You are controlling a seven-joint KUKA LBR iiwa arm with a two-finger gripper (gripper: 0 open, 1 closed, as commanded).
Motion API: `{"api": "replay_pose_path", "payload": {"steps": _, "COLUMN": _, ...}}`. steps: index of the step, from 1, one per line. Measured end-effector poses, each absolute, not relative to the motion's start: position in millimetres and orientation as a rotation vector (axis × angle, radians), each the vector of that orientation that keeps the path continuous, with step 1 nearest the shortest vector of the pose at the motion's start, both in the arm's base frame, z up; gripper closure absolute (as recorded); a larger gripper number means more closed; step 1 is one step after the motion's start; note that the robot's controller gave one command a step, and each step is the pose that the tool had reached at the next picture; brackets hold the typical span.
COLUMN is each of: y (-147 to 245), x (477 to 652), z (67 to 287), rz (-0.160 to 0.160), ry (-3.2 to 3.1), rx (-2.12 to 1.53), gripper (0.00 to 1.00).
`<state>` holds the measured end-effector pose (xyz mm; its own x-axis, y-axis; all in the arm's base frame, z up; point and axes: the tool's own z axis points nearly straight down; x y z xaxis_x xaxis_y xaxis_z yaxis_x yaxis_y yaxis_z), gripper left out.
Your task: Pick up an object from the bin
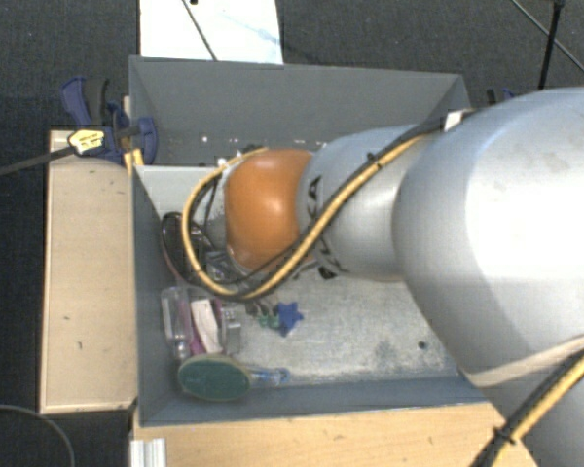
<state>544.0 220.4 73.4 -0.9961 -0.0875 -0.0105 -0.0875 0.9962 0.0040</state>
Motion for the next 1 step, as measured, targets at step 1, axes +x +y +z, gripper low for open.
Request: {"api": "replay_pose_path", "payload": {"steps": 1, "y": 221.8, "x": 548.8, "z": 78.0, "rz": 0.015, "ry": 3.113, "rx": -0.127, "gripper": 1.0}}
